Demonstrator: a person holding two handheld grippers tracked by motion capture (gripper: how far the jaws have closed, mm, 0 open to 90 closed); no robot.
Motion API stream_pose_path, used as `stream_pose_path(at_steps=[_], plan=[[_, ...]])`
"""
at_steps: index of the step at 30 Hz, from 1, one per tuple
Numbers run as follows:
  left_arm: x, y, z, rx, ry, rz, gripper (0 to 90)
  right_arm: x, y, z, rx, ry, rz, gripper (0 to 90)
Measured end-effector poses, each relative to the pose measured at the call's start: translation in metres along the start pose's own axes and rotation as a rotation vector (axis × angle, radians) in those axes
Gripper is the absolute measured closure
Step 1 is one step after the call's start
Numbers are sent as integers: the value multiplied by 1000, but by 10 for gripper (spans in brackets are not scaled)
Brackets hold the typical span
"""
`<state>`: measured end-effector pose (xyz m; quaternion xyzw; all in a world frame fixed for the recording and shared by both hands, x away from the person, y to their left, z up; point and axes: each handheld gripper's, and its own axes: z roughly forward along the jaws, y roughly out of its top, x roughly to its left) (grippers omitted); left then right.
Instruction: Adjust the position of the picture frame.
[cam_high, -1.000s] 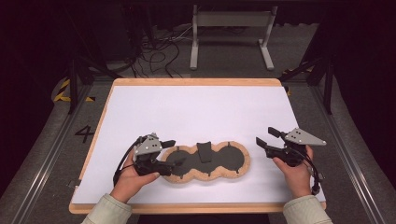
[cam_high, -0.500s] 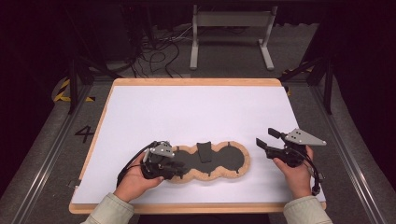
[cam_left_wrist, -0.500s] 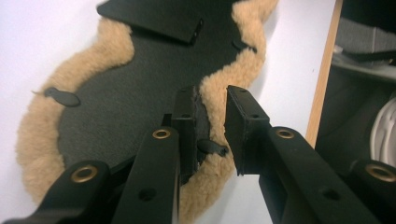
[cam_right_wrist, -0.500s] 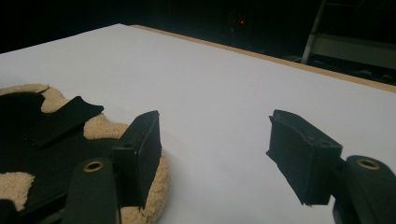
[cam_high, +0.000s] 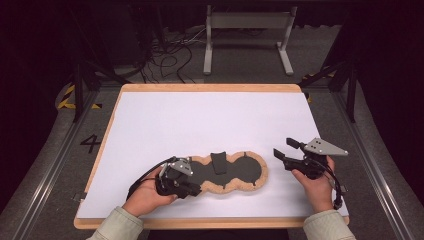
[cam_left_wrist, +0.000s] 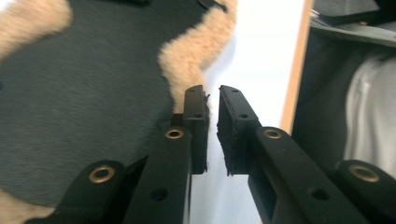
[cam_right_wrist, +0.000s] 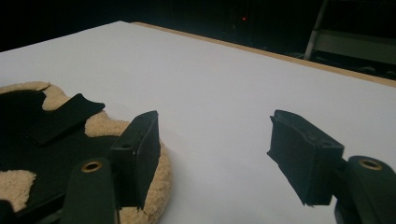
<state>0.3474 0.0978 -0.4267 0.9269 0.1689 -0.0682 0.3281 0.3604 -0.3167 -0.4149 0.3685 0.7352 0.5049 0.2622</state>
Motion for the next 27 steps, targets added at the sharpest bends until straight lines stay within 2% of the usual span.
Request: stream_pose_path(at_steps=[2,8,10,14,17,19,20,21,25,26,27], plan=[[-1,1,2,22,-29,25,840,1,0,0,2,3,-2,343],[-4,1,14,116,-26,46,862,1,0,1,6,7,2,341],[-3,1,14,120,-16,41,870,1,0,1,5,8,2,341],[-1,0,11,97,15,11,900,2,0,2,6,8,1,342],[0,1,11,101,21,4,900,2,0,2,8,7,-6,341],[1,1,11,95,54,2,900,3,0,2,9,9,-3,341],[1,1,11,95,54,2,900,3,0,2,9,9,-3,341],[4,0,10,75,110,-4,900,3,0,2,10,12,-8,342],[11,-3,10,25,166,-47,900,4,0,3,20,11,-18,370],[11,-4,10,12,176,-76,900,4,0,3,25,13,-29,383],[14,-4,10,-5,208,-64,900,4,0,3,35,12,-28,398]])
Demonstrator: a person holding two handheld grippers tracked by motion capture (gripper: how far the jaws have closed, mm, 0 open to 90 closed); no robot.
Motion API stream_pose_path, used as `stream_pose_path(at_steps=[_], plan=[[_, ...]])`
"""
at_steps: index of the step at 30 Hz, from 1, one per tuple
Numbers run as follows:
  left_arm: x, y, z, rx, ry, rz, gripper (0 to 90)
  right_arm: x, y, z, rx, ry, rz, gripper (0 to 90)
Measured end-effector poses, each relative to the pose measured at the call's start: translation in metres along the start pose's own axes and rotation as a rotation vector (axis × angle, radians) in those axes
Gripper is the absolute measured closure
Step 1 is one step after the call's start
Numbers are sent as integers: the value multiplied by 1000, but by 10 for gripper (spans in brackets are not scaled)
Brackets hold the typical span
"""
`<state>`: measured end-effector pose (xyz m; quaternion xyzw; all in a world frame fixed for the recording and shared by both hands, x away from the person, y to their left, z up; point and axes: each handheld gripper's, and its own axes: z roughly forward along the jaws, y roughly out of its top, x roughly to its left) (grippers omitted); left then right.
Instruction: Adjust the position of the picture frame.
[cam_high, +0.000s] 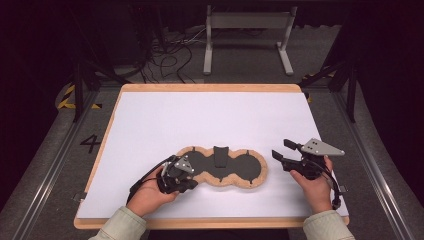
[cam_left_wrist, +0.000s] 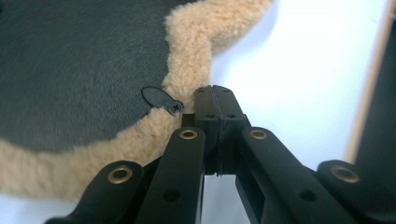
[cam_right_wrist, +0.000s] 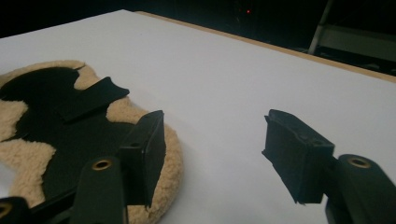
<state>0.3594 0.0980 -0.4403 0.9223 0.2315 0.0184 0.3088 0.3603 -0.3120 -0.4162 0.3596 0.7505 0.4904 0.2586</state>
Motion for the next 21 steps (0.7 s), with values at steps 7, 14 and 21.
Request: stream_pose_path(at_steps=[7,14,21], plan=[[10,2,9,-81,156,-59,900,2,1,2,60,20,22,594],[24,2,11,-153,140,-154,846,2,6,13,140,20,36,848],[21,-5,-8,-202,93,-179,818,-1,10,44,276,56,19,900]])
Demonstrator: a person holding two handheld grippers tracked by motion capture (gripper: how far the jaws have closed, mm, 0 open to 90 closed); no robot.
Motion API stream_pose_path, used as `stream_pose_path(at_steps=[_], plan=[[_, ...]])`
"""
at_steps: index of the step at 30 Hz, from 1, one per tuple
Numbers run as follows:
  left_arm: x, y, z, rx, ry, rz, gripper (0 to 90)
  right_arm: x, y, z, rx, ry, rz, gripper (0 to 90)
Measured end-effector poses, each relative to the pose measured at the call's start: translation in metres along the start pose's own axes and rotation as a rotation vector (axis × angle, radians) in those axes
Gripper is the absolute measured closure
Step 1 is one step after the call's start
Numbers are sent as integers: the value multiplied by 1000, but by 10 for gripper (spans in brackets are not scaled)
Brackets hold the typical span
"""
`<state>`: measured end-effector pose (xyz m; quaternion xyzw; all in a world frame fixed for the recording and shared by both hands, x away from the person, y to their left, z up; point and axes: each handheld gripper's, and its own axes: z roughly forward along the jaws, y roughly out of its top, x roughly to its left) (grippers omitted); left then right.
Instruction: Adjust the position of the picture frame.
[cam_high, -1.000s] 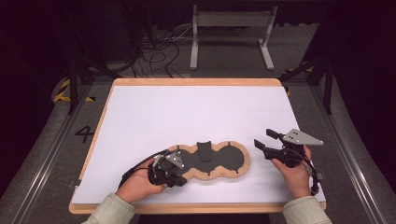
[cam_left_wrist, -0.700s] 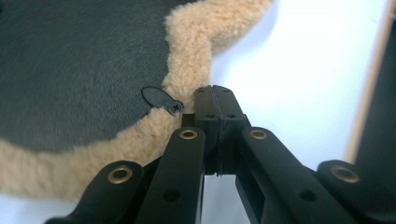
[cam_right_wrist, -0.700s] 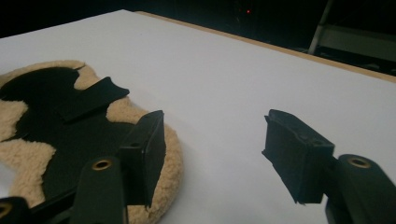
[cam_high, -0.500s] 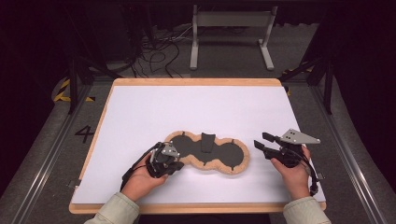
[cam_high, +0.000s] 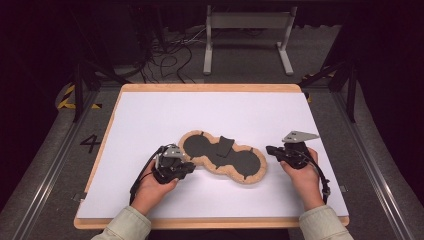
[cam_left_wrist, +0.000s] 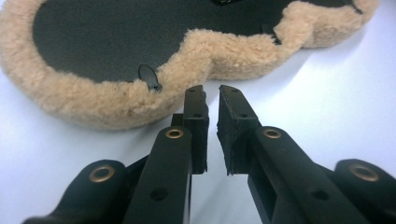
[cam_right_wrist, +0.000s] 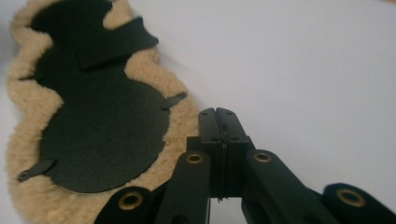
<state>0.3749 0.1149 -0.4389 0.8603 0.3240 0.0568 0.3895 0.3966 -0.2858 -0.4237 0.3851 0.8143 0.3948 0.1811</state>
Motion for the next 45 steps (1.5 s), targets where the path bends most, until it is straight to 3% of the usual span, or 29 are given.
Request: stream_pose_path(at_steps=[3,6,8,10,15,20,23,27,30,34,39,42,45], plan=[[3,-5,-8,-10,5,-21,810,-4,2,19,59,4,-23,900],[10,-8,-16,-29,5,-51,810,-8,0,32,107,19,-12,900],[15,-10,-21,-42,10,-77,810,-8,-2,38,133,56,-20,900],[19,-11,-24,-49,15,-96,810,-5,-1,37,140,53,-55,900],[26,-12,-30,-49,40,-135,815,5,-2,32,173,112,-120,900],[33,-11,-35,-61,53,-163,821,35,-3,24,236,190,-224,900],[35,-11,-36,-57,57,-175,821,46,-4,22,251,215,-255,900],[38,-10,-37,-44,81,-186,822,70,-4,21,274,293,-343,900],[41,-11,-36,-34,87,-202,822,78,-4,20,281,319,-366,900],[47,-11,-33,-7,109,-253,830,89,-4,20,282,375,-392,900],[51,-7,-22,35,145,-299,845,86,-3,17,264,356,-360,900],[53,0,-7,79,133,-322,831,81,-1,8,220,301,-334,900],[47,7,3,108,137,-289,810,78,-1,4,199,276,-322,900]])
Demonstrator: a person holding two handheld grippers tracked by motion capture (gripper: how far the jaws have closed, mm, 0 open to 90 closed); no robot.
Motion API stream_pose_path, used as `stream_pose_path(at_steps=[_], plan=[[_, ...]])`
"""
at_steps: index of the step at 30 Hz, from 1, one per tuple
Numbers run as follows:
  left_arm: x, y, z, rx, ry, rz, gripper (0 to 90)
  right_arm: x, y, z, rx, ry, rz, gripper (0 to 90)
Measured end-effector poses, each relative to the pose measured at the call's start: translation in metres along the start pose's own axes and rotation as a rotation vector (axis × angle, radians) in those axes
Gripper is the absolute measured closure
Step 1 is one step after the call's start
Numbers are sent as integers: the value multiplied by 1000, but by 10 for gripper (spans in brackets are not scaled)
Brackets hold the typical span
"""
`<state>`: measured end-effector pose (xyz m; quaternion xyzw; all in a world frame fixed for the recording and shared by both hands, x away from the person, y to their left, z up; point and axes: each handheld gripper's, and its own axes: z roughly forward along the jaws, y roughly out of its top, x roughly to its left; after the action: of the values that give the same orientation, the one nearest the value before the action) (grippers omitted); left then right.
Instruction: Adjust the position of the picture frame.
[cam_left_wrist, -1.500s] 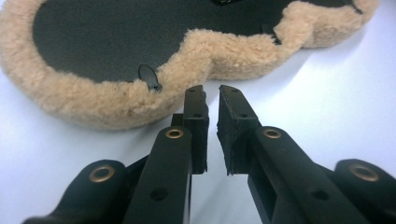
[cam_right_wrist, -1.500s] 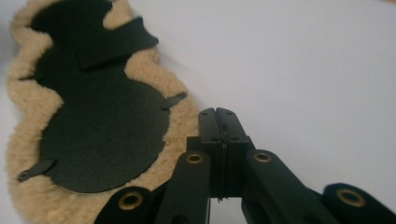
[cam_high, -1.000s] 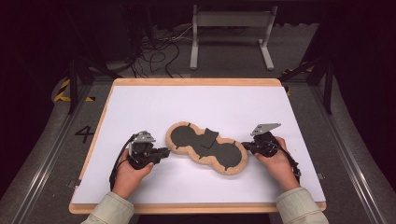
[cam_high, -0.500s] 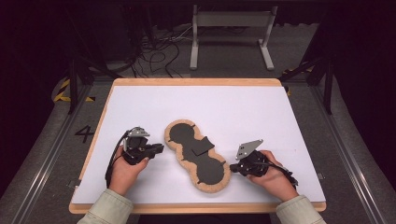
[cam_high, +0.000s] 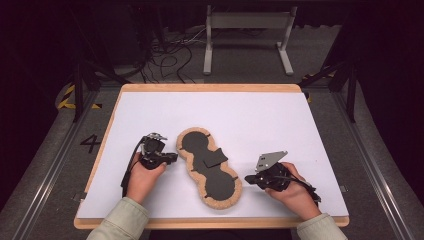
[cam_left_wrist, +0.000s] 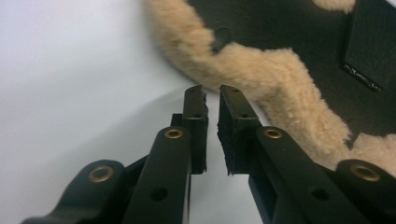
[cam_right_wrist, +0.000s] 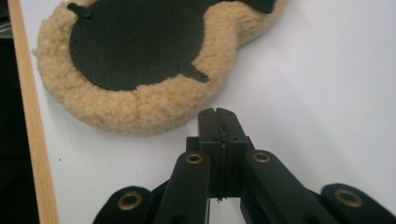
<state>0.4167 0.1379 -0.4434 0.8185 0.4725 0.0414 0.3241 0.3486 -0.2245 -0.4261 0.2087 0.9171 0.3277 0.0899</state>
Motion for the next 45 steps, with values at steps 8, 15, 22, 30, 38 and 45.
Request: stream_pose_path(at_steps=[8,15,22,30,38,45], plan=[[-7,17,17,12,0,12,860,-2,-15,-19,-37,-63,52,900],[-24,43,42,-12,8,39,887,1,-28,-30,-37,-88,85,900],[-38,63,65,-40,-45,51,897,6,-40,-39,-29,-114,115,900],[-45,74,75,-28,-81,74,888,22,-45,-41,9,-140,126,900],[-37,67,61,-42,-121,67,784,23,-37,-27,36,-124,114,900],[-23,43,29,-80,-101,29,759,19,-14,-1,79,-78,65,900]])
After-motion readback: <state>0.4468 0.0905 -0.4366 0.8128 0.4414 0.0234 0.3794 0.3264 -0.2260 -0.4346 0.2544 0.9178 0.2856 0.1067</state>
